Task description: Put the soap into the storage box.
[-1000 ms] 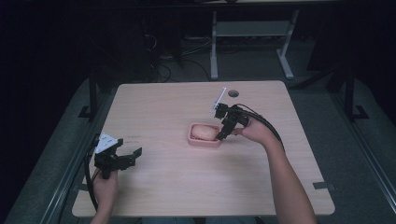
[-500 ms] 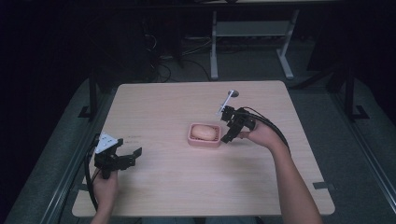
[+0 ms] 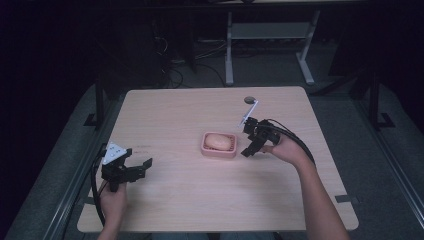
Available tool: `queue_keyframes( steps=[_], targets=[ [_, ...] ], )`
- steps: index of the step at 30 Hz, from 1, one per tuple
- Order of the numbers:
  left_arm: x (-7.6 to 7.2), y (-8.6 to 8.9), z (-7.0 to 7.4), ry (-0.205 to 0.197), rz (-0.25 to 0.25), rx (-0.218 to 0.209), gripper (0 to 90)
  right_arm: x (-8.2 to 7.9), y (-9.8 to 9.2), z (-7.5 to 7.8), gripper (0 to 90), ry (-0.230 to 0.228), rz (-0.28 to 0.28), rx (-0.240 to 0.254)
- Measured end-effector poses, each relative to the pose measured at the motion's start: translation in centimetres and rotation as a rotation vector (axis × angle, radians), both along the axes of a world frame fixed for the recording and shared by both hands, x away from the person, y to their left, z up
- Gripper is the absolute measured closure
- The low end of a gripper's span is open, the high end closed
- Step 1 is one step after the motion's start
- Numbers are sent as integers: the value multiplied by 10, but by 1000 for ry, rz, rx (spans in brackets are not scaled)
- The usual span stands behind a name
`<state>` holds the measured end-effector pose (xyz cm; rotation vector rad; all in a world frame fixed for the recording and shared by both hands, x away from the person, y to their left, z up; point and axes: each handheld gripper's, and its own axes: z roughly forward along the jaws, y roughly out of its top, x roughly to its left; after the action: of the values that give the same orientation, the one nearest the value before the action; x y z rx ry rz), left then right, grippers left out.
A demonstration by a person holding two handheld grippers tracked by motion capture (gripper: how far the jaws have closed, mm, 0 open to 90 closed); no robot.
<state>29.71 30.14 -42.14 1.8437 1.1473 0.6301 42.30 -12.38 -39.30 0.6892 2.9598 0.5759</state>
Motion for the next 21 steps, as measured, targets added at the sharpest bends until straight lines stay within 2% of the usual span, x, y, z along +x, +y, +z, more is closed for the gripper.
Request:
queue_keyframes(
  steps=[13, 16, 21],
  targets=[
    [0, -1, 0, 3, 0, -3, 142, -11, -17, -6, 261, -8, -19, 29],
    [0, -1, 0, 2, 1, -3, 142, -13, -20, -8, 261, 1, -27, 21],
    [0, -1, 0, 1, 1, -3, 142, -18, -26, -8, 262, -12, -31, 38]
  ],
)
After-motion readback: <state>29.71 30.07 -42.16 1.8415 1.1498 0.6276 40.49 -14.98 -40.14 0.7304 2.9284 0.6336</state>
